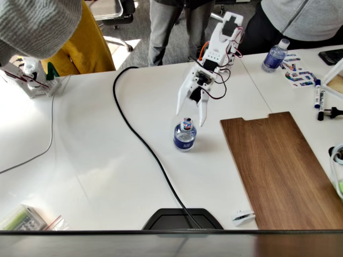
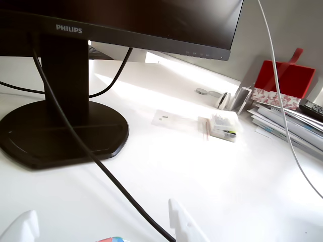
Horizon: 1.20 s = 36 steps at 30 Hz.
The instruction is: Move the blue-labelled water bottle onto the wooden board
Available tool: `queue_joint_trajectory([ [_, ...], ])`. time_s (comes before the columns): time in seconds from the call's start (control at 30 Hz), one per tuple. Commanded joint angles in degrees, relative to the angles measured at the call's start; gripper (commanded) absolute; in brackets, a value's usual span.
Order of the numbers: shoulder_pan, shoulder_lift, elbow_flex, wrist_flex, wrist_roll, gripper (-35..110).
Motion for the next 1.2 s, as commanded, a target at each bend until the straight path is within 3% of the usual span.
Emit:
queue_joint_trajectory([
  [0.0,0.35,0.62,-2.81,-0.88,-1.41,34],
  [0.73,0.53,-8.17,-8.96,-1.76,-5.1,34],
  [1.17,0.26,-12.13,-5.36,-20.83,-9.4,34],
])
